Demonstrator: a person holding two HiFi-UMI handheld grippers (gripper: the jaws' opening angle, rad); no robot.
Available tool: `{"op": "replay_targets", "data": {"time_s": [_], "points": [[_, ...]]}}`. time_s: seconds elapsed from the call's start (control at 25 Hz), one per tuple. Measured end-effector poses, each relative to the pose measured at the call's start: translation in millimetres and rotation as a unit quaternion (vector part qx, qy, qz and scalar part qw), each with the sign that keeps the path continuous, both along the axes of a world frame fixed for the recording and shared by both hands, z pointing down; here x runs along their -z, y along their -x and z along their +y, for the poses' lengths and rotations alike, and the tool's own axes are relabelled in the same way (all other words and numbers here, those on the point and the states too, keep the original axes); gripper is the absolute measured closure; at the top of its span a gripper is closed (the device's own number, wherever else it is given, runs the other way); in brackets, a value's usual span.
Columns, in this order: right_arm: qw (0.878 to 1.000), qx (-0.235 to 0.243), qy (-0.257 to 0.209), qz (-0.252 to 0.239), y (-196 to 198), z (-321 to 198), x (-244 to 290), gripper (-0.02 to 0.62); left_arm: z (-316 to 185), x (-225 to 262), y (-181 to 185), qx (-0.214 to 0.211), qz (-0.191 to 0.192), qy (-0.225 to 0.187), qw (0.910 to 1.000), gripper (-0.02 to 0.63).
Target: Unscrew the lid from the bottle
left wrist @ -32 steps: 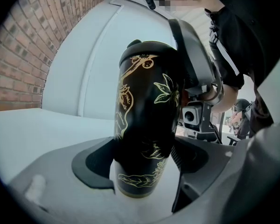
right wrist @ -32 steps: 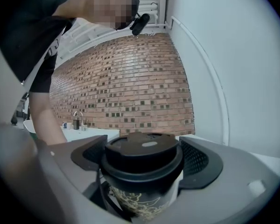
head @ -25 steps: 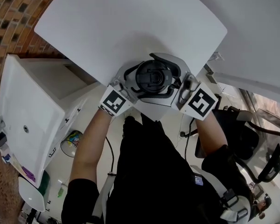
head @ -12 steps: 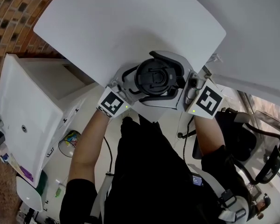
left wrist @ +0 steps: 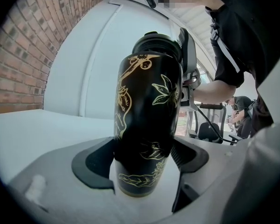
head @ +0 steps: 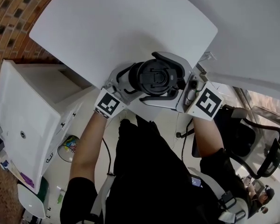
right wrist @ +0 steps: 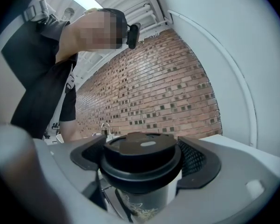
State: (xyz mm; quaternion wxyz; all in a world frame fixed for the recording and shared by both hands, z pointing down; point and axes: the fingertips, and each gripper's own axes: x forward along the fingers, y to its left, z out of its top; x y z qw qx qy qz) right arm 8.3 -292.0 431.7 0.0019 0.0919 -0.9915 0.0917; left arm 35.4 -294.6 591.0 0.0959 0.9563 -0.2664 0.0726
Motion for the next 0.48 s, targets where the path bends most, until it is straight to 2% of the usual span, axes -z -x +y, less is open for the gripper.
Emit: {"op": "replay_targets", "data": {"time_s": [0.2, 0.48], "points": [[1.000, -0.022, -0.002, 0.008, -21, 4, 0, 0.120, 2, 7, -1, 0.005, -0.017, -0.028, 0.9995, 0.215], [0.999, -0.038, -0.010, 0.025, -25, 16, -3, 0.120, 20, -9, 22, 0.022, -0.037, -0.004, 0.9991, 0.218]]}}
